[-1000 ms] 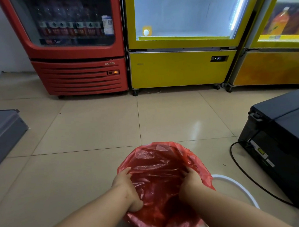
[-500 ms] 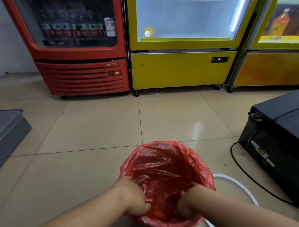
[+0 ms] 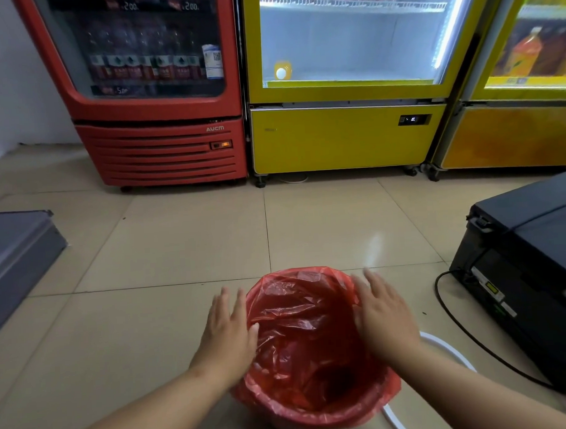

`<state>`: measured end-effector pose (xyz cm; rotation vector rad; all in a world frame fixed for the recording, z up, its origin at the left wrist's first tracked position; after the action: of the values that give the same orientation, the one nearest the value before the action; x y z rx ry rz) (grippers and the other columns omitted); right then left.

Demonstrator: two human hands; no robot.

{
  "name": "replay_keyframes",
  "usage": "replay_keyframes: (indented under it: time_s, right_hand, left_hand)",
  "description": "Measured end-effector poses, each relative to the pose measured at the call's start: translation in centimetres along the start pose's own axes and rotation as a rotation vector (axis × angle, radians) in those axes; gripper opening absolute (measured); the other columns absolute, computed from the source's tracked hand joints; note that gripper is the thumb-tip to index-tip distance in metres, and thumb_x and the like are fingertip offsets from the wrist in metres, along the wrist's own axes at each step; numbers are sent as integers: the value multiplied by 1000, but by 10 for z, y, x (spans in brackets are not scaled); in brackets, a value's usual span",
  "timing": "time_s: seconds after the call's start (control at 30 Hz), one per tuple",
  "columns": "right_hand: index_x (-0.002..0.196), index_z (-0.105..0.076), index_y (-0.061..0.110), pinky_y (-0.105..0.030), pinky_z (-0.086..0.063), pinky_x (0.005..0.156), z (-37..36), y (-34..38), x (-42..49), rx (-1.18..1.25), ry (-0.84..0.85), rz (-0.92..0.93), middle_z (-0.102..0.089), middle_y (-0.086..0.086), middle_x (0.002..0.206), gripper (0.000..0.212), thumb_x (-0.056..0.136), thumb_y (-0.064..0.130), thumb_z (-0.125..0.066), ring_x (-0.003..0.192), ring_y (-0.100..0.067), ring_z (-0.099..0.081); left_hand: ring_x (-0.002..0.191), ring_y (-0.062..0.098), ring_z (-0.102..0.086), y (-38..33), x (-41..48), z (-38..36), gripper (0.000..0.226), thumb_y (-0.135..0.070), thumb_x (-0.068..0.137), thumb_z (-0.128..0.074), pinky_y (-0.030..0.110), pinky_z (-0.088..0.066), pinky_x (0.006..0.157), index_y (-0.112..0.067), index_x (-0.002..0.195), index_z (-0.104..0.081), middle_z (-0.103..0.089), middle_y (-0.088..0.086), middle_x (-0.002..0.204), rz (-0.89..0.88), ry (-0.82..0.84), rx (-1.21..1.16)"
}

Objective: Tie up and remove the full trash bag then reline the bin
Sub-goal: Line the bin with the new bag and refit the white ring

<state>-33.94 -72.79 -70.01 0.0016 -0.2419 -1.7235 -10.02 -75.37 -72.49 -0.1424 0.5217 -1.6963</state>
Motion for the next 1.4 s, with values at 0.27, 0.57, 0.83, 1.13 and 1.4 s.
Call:
replay_keyframes:
  time_s: [0.27,0.57,0.83,1.13,1.4]
  right_hand:
    - [143,-28,10,-43,-38,106,-60,-41,-22,619,230,-436,-48,-17,138,55,93,27,-45,126,-33,-46]
    - [140,-33,13,-45,-35,110,-56,-49,-37,824,221,-523,-47,-10,143,53,95,41,-40,131,-28,-44]
    - [130,-42,15,-43,-40,104,-54,-41,-40,842,215,-461,-54,-11,132,39,97,36,-39,123,-30,-51]
    - [150,-14,18,-45,-27,115,-58,-40,-41,940,283,-447,-33,-10,152,63,97,42,-38,139,-29,-34]
    - [150,-17,12,-36,-22,115,-11,-128,-41,613,87,-442,-27,-7,156,58,99,31,-37,143,-24,-26]
  left_hand:
    - [147,25,-8,7,-9,-32,71,-32,98,-35,40,-18,117,-15,148,13,4,8,159,190,64,-390]
    - [147,23,6,13,-16,-15,64,-37,99,-27,44,-7,119,-22,148,11,13,4,159,170,-47,-261]
    - [147,15,10,11,-17,-23,59,-42,99,-14,41,-3,119,-21,149,10,15,-4,158,26,23,80]
    - [147,22,-6,30,-8,-38,68,-45,97,-26,42,-12,120,-21,148,12,-1,4,160,158,123,-392]
    - [148,20,6,-39,-6,16,64,-50,96,-16,39,1,119,-23,149,7,7,0,160,-76,-138,262]
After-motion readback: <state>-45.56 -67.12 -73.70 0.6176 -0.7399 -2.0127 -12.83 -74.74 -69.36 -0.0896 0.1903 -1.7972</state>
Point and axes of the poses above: each hand's wrist, its own x-axis towards the middle knuckle, its own z-axis out of the back of the hand, y = z × x, the point moved 10 cm from there along x, towards the middle knuckle
